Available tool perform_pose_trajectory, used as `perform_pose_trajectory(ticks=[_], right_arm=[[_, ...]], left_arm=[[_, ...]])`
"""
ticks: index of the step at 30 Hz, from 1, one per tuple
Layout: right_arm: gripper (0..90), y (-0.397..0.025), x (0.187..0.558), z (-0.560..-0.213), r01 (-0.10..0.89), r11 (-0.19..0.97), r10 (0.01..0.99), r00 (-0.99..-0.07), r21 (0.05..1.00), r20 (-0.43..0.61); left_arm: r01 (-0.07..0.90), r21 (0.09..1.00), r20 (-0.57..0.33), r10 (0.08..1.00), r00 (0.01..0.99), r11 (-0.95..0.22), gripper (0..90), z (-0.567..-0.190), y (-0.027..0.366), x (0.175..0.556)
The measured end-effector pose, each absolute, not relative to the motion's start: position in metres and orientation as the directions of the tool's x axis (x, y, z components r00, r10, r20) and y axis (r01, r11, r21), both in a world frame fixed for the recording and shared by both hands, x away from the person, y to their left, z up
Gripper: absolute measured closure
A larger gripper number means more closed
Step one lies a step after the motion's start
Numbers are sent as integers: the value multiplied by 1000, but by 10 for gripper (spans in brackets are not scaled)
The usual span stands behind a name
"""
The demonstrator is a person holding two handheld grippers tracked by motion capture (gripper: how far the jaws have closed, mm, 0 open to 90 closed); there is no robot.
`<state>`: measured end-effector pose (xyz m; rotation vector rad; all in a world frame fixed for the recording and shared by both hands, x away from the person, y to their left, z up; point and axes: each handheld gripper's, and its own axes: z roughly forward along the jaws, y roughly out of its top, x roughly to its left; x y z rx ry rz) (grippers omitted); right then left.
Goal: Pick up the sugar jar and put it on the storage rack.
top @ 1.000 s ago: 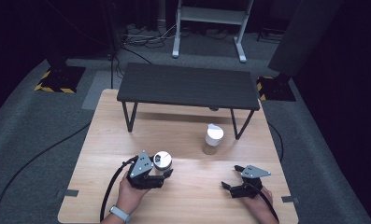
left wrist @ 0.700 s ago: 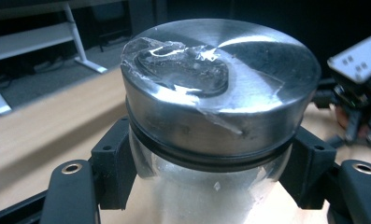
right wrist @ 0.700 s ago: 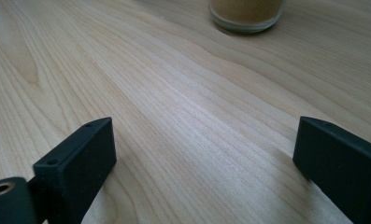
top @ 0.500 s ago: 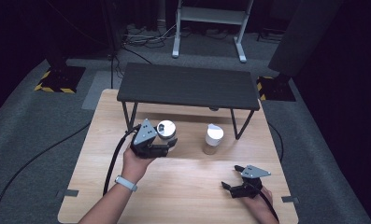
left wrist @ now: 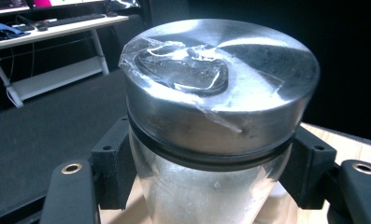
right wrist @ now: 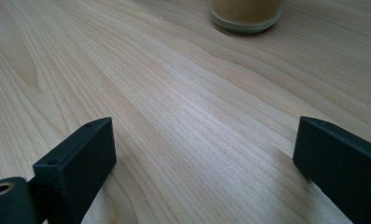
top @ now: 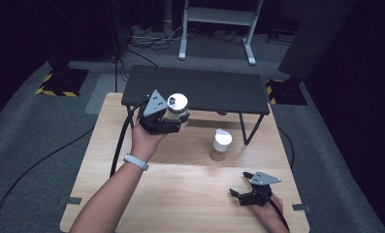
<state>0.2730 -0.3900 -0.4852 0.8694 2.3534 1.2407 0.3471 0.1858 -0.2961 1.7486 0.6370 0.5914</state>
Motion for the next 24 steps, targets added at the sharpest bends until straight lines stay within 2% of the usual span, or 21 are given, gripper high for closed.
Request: perform_pose_trajectory(ticks=[12,24], right_arm=[[56,-390,273,-485,358,431,656,-754,828,-15],[56,-391,273,-486,356,431,654,-757,829,-15]], left_arm=[[152,957,78,726,683,-246,308,-261,153,400],[257,944,6,793,609,-205,308,-269,137,456]])
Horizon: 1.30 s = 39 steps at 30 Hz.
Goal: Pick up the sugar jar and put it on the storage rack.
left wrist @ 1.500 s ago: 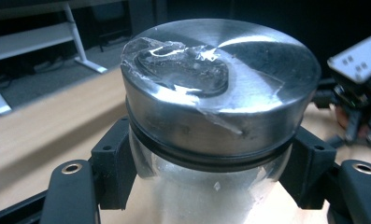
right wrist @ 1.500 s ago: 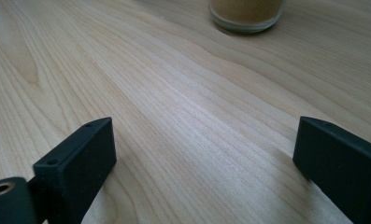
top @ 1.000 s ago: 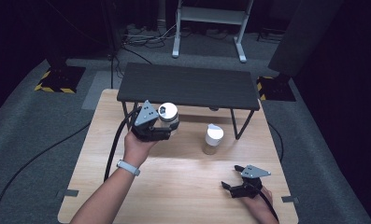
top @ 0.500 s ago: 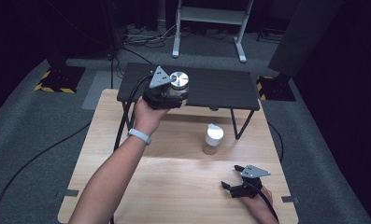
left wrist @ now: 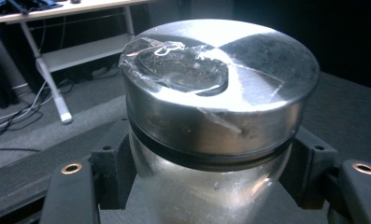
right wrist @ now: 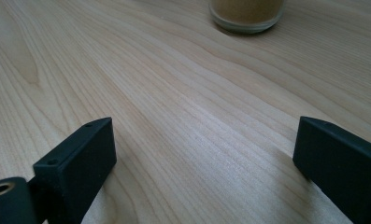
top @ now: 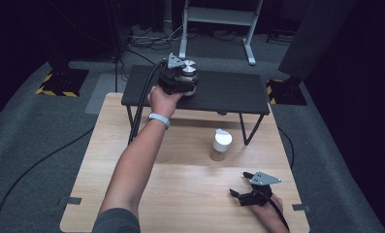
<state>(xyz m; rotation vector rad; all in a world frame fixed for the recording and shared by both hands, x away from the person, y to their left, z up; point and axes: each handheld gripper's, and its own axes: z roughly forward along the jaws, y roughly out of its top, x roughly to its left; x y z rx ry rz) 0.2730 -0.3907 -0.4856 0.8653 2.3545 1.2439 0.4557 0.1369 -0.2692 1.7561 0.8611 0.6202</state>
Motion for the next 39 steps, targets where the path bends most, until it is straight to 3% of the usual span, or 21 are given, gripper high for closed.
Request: perform_pose_trajectory(ticks=[8,15,19,27,39], right_arm=[[56,-391,273,-486,355,432,653,-757,829,-16],[56,-391,273,-486,353,433,650,-760,829,-16],[56,-391,273,-486,353,433,650,-760,829,-16],[56,-391,273,-486,354,432,651,-759,829,-15],[56,-391,273,-486,355,432,651,-759,829,-14]], left_arm=[[283,927,33,806,592,-246,308,-269,125,472],[273,948,-42,785,618,-164,297,-284,140,479],[315,944,-125,774,621,-100,156,-286,148,480],[282,958,-132,789,601,-54,14,-304,162,450],[241,965,-72,777,626,-105,4,-306,196,391]])
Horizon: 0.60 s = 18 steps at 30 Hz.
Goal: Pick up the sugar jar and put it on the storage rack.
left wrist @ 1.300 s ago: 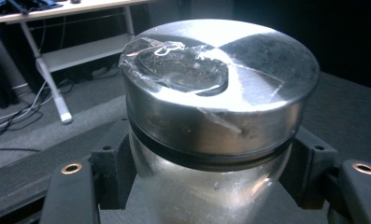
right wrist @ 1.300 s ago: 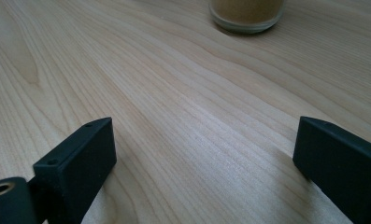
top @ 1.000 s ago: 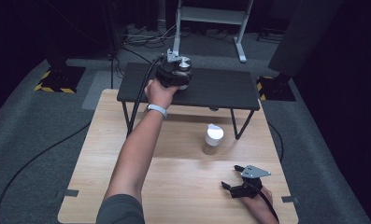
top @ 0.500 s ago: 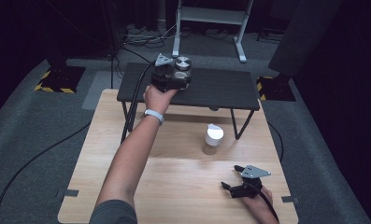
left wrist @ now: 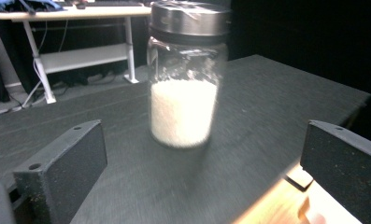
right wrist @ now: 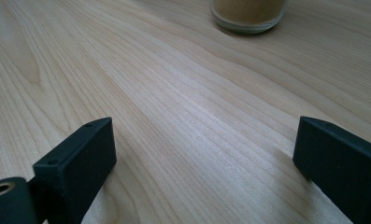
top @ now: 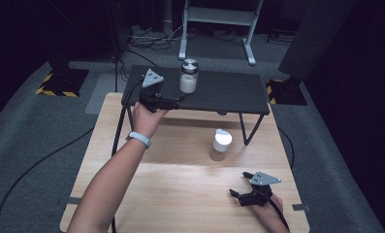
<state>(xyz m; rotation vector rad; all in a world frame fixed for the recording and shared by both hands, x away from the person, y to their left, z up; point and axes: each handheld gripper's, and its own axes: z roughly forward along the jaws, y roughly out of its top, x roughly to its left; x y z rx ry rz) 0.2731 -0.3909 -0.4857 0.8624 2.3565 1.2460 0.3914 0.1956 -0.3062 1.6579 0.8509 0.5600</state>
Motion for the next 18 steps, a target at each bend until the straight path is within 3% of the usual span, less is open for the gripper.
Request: perform_pose_trajectory(ticks=[9,18], right_arm=[[56,-391,273,-486,354,432,651,-759,829,-15],[56,-391,273,-486,354,432,651,-759,829,-15]], left_arm=[[203,975,-63,769,636,-88,14,-335,202,356],[176,971,17,785,620,-160,15,-381,199,323]])
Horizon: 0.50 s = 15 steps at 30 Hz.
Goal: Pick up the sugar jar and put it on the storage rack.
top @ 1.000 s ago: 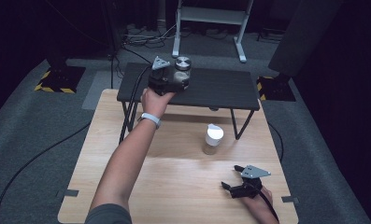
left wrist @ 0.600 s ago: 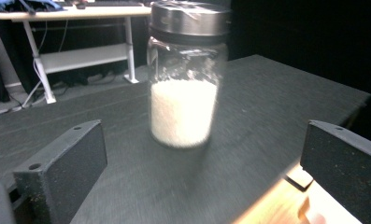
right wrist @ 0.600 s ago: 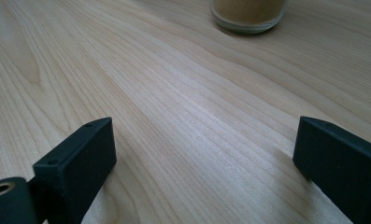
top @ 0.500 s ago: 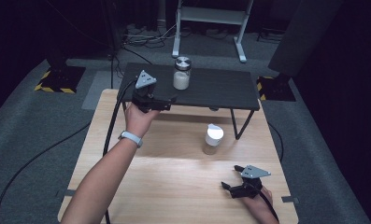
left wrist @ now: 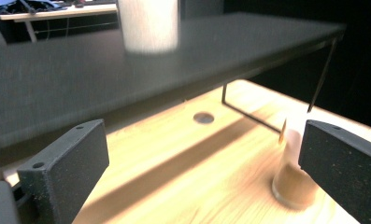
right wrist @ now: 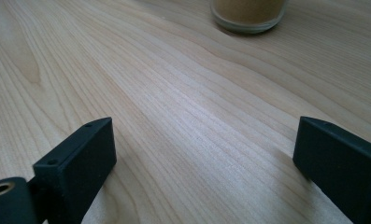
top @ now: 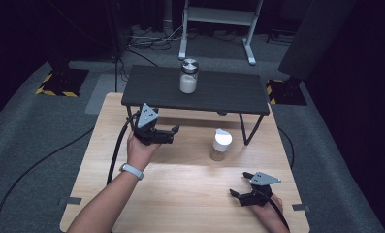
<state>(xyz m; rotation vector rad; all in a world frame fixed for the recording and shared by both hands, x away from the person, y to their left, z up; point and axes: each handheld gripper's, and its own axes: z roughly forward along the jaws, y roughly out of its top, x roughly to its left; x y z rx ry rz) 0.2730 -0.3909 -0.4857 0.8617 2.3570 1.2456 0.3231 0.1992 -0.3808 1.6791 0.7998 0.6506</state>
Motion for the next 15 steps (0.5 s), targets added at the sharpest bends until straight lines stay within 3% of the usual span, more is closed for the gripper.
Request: perform_pose_trajectory(ticks=[9,15], right_arm=[[55,-391,273,-486,354,432,651,-759,829,-15],[56,-391,273,-486,355,432,652,-758,829,-15]], left_arm=[[229,956,15,804,595,-186,10,-424,200,301],[300,900,97,817,569,-316,9,-455,186,288]])
